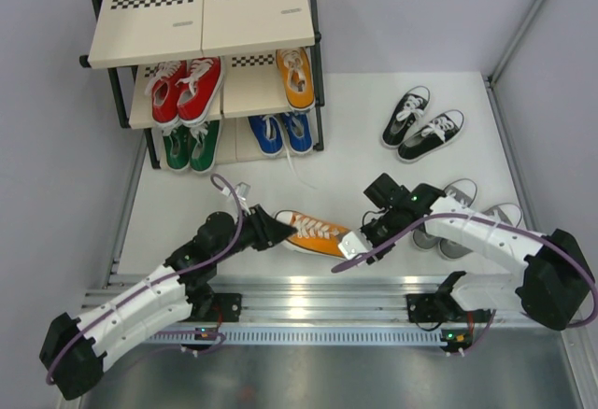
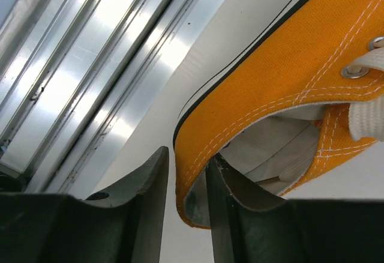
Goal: Place and organize the shoes onto the shoe shelf
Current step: Pick up the shoe at the center of the board, then place the shoe at the shoe shelf.
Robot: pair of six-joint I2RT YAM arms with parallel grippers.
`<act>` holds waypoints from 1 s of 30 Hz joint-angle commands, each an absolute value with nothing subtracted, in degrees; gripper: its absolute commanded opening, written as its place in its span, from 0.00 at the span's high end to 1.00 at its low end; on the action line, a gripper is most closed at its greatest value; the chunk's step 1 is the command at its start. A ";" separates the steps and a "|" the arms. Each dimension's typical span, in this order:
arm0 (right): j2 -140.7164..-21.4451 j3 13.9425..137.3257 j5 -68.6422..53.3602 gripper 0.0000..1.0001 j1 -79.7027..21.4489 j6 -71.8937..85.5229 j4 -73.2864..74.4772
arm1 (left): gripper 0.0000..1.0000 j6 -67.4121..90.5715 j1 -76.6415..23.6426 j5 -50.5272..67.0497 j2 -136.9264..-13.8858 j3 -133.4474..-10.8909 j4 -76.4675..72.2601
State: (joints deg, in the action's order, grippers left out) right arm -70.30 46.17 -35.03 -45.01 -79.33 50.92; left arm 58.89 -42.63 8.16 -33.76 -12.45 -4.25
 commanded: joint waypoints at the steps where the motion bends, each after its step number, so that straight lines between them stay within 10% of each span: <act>1: -68.64 45.17 -37.61 0.70 -46.05 -81.12 51.24 | 1.00 61.26 -42.54 10.19 -32.17 -14.24 -14.93; 7: -70.13 50.61 -40.07 1.00 -46.23 -82.18 56.85 | 1.00 61.17 -42.54 8.54 -31.64 -13.28 -15.65; 14: -69.44 59.49 -41.13 1.00 -46.23 -72.10 60.47 | 0.19 53.63 -42.45 2.56 -28.05 -20.36 -0.32; 30: -79.18 94.97 -39.38 1.00 -50.09 -54.42 64.96 | 0.13 42.88 -42.45 -18.11 -8.01 -38.50 36.12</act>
State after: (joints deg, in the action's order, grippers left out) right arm -77.54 85.78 -37.23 -47.29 -58.06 66.87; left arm 42.02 -42.61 -16.29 -10.90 -40.60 30.33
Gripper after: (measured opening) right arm 0.028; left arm 0.871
